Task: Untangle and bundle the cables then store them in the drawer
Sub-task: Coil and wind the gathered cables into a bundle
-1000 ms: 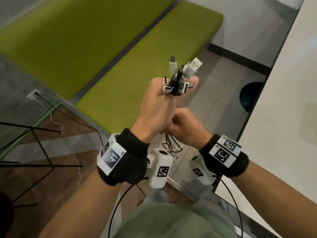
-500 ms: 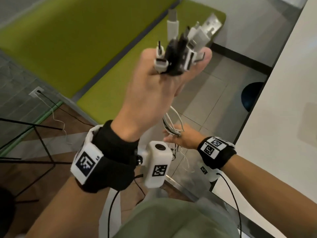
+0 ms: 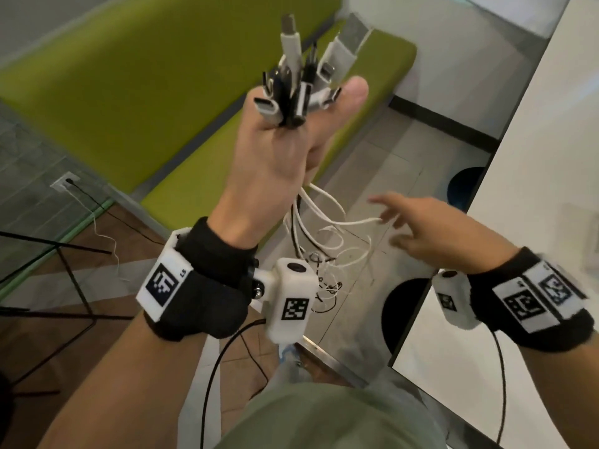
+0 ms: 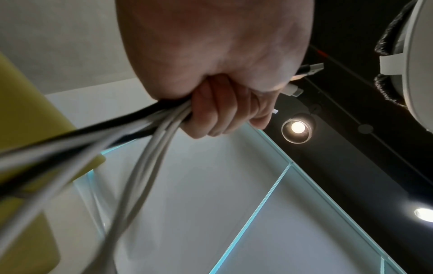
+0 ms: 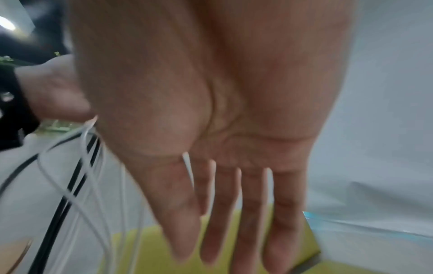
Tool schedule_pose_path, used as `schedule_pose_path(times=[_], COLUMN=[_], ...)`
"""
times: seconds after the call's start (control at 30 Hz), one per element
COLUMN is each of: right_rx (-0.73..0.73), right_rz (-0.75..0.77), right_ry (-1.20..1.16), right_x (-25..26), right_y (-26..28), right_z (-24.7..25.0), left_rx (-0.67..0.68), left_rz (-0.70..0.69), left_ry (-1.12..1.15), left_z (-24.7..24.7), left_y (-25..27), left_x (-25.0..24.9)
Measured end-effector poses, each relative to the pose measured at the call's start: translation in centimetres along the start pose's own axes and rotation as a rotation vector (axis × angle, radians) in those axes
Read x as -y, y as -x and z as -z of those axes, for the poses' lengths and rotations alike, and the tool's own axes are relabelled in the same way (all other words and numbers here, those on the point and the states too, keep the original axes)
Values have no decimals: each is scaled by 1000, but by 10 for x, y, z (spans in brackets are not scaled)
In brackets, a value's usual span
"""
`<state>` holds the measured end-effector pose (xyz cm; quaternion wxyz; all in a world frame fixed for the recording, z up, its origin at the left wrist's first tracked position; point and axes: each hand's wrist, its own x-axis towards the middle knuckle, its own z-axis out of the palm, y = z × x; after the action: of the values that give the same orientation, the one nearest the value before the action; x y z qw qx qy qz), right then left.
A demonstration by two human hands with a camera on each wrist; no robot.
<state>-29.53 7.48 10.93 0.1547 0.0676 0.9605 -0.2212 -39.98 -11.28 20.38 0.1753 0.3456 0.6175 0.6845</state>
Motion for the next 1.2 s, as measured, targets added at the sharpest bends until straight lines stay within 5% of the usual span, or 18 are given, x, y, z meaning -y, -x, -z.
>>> schedule_pose_path(times=[0.13,0.23,0.47,0.73,0.9,1.2], right_rx=[-335,-276,-293,-369,-390,-292], right_rz=[253,437,308,305,310,248], right_ry=[-509,-881,-777,-649,-600,-1030], right_x=[25,56,80,59,51,70], right_y=[5,-1,-38,-46,-53,-51], right_z=[21,15,-45,-58,-61,-56], left_rx=[-16,-18,-12,23,-9,-32], left_rz=[49,70,155,220,256,243], left_ry=[-17,-9,-47,-32,171,284], left_z=[-9,-13,-18,-11,-10,16], left_y=[-1,-3,-2,3,3,-3], left_x=[12,16,25,37,46,41])
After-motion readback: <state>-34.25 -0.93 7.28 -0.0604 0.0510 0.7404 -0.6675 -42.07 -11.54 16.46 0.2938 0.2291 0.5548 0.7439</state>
